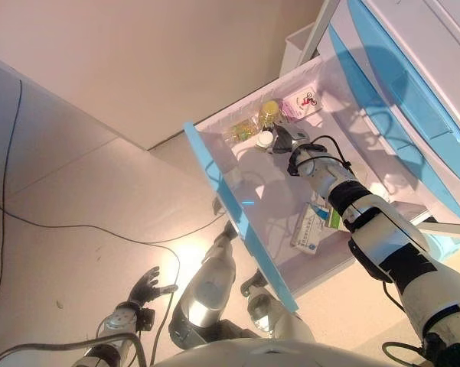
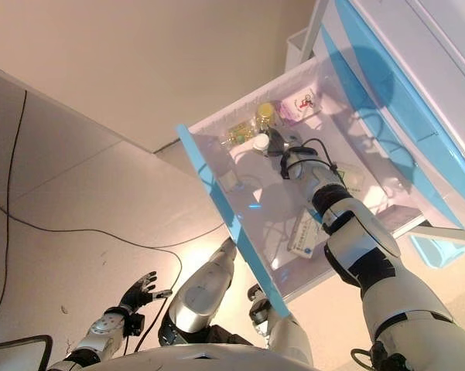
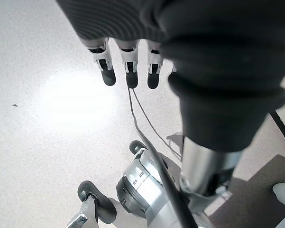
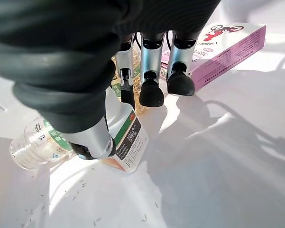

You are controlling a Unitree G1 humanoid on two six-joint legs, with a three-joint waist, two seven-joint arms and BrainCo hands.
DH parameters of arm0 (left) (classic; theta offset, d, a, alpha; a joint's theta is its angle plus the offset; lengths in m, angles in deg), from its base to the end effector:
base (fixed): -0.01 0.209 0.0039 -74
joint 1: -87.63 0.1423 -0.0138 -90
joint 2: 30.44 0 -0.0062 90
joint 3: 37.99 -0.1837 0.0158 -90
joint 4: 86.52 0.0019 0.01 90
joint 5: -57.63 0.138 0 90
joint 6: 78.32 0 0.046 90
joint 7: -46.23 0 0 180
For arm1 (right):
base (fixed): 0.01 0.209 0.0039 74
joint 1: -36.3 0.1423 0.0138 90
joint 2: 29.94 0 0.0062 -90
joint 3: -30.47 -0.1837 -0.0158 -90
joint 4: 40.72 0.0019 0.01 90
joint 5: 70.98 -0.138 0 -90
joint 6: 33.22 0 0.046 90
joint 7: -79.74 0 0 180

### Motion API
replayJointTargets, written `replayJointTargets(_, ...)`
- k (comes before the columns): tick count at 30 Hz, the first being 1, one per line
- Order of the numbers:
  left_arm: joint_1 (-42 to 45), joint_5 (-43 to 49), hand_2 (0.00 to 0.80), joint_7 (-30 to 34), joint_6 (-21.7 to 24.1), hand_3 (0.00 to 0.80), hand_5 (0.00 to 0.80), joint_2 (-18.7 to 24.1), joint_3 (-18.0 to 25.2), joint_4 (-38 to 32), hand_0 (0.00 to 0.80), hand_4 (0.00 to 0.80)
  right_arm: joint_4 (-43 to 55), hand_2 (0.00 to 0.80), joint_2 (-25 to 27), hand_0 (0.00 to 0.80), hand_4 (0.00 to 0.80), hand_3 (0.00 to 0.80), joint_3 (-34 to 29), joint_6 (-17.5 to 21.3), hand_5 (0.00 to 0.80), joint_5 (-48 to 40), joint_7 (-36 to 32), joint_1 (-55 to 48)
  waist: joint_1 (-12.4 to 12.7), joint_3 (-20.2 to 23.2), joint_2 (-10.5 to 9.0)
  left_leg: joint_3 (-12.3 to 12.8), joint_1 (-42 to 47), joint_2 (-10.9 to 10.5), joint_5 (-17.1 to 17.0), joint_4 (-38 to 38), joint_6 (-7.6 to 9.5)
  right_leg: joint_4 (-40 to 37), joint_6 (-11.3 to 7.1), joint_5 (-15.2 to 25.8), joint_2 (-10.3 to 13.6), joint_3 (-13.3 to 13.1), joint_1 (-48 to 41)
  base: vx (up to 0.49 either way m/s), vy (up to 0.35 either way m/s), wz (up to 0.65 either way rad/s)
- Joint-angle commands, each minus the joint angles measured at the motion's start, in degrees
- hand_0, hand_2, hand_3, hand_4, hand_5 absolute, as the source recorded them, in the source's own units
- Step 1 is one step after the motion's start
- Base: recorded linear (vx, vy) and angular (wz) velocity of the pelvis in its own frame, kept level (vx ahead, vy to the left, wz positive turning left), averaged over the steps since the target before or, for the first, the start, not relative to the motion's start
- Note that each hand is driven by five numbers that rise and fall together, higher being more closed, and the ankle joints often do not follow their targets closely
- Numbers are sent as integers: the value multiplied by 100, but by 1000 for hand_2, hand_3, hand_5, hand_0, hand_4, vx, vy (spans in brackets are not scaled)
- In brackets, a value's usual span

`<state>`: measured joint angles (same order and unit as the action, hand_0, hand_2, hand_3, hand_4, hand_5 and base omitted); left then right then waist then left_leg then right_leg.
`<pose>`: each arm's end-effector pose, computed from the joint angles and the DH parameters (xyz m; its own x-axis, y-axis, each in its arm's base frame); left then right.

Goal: Open the drawer and pick up the medicine

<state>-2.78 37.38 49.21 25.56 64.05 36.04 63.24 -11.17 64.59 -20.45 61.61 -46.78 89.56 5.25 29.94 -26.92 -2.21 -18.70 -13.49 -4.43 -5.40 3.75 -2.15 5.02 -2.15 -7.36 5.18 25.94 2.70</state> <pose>0.1120 0.2429 -0.0904 0.6856 0.0998 -0.7211 0.0072 0.9896 0.1438 0.3563 -0.1415 0.1242 0.9719 0.2353 -0.0073 -0.0693 0.2563 -0.9641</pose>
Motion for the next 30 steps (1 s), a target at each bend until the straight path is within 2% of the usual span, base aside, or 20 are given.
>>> replayJointTargets(1, 184, 18, 0, -41, 23, 0, 0, 233, -53, -79, 0, 0, 312, 800, -68, 800, 800, 800, 142, 71, 800, -97, 140, 196, -7, -154, -53, 194, -45, -469, 673, 272, 465, 300, -535, 812, 496, -301, 493, -10, -35, 1)
replayJointTargets(5, 228, 223, 0, -64, 17, 0, 0, 262, 46, -20, 0, 0, 524, 800, -1, 800, 800, 800, 96, 241, 800, -98, 148, 57, -75, -85, -136, 232, 49, -443, 711, 262, 476, 290, -559, 854, 492, -372, 460, -3, -56, -2)
replayJointTargets(8, 282, 447, 0, -160, -24, 0, 0, 292, 169, 39, 0, 0, 1060, 800, 123, 800, 800, 800, 178, 366, 800, -78, -124, -190, -210, 63, -292, 288, 195, -413, 770, 233, 490, 223, -596, 902, 445, -540, 396, 1, -81, -10)
replayJointTargets(11, 356, 678, 0, -230, -144, 0, 0, 330, 387, 21, 0, 0, 2151, 800, 444, 800, 800, 800, 348, 180, 800, -157, -920, -588, -427, 275, -484, 409, 359, -342, 833, 185, 490, 118, -633, 952, 387, -738, 327, -6, -86, -25)
replayJointTargets(14, 339, 834, 0, -273, -359, 0, 0, 420, 584, 29, 0, 0, 3414, 800, 959, 800, 800, 800, 453, 3, 800, -363, -1892, -1077, -763, 549, -675, 600, 543, -234, 864, 92, 483, 25, -670, 987, 339, -900, 268, -3, -86, -45)
replayJointTargets(18, 192, 1009, 0, -307, -634, 0, 0, 544, 664, 246, 0, 0, 4759, 800, 1827, 800, 800, 800, 372, -344, 800, -1228, -3283, -1500, -1201, 973, -799, 914, 867, -91, 873, -86, 447, -133, -631, 1003, 230, -1134, 104, 6, -82, -49)
replayJointTargets(22, 49, 1059, 0, -266, -799, 0, 0, 578, 691, 527, 0, 0, 5637, 800, 2523, 800, 800, 800, 53, -565, 800, -2445, -4364, -1470, -1564, 1410, -805, 1168, 1141, -24, 878, -213, 394, -288, -532, 983, 132, -1314, -64, 2, -43, -55)
replayJointTargets(25, 11, 1102, 0, -259, -891, 0, 0, 478, 681, 644, 0, 0, 5952, 800, 2790, 800, 800, 800, -288, -656, 800, -3078, -4483, -1402, -1769, 1747, -751, 1368, 1326, 28, 848, -354, 346, -397, -459, 943, 65, -1401, -211, 49, -4, -45)
replayJointTargets(30, 52, 1235, 0, -223, -905, 0, 0, 197, 620, 686, 0, 0, 6169, 800, 3183, 800, 800, 800, -1176, -701, 800, -3446, -4104, -1277, -2024, 2132, -622, 1585, 1590, 78, 826, -530, 292, -497, -370, 873, -4, -1483, -416, 51, -8, -19)
